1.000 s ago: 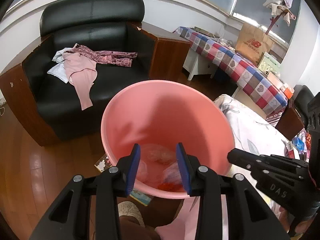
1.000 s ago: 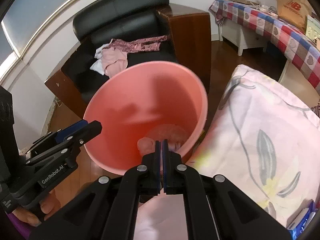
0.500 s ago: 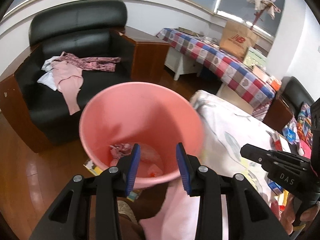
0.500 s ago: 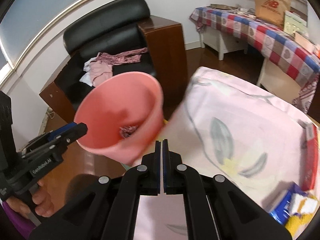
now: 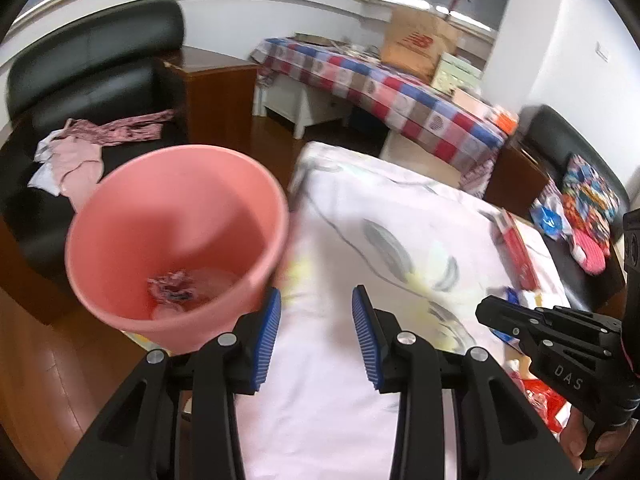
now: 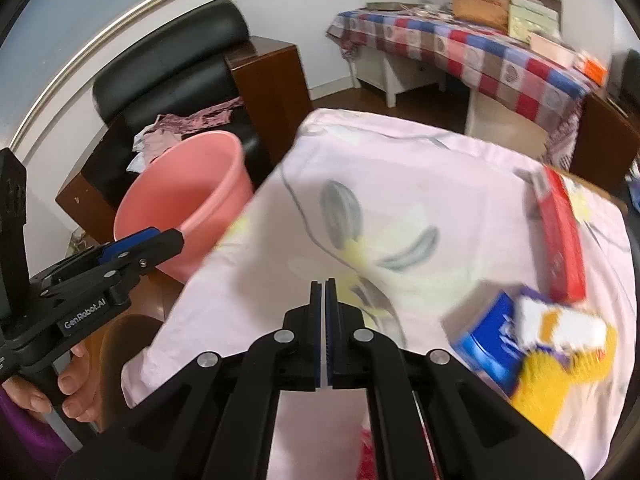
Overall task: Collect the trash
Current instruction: 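Move both tools back over the table toward the pink and red wrappers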
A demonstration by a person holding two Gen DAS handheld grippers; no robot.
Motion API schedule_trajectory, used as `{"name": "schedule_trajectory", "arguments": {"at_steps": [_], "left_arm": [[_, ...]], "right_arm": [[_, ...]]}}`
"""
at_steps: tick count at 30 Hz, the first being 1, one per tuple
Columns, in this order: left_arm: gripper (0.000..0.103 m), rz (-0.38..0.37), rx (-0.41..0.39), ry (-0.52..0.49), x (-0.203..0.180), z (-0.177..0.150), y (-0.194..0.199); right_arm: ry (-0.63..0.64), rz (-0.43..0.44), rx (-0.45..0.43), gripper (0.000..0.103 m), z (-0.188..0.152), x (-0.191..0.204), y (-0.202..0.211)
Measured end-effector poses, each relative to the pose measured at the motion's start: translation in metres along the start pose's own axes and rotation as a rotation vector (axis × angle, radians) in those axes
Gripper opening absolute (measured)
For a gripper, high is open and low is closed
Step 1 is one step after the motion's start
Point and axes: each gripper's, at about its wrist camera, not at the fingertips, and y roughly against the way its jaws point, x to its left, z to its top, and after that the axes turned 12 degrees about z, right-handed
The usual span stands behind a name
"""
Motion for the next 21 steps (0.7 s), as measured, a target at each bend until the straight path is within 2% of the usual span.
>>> {"name": "schedule_trajectory", "arguments": {"at_steps": [6, 12, 21], "left_arm": [[0.036, -0.040, 0.027, -0.067, -0.035, -0.011, -0.003], [0.036, -0.089, 0.065, -0.100, -0.052, -0.020, -0.003], [0.040, -0.248, 0.132, -0.192, -0.088, -0.041, 0.005]], "right_arm": [[-0.051, -0.046, -0.010, 0.002, -0.018, -0.025, 0.022], [-0.096, -0.088, -0.028, 0.002, -0.035, -0.048, 0.045], [-0.153, -0.143, -0.054, 0.002, -0.058, -0.080, 0.078]]}}
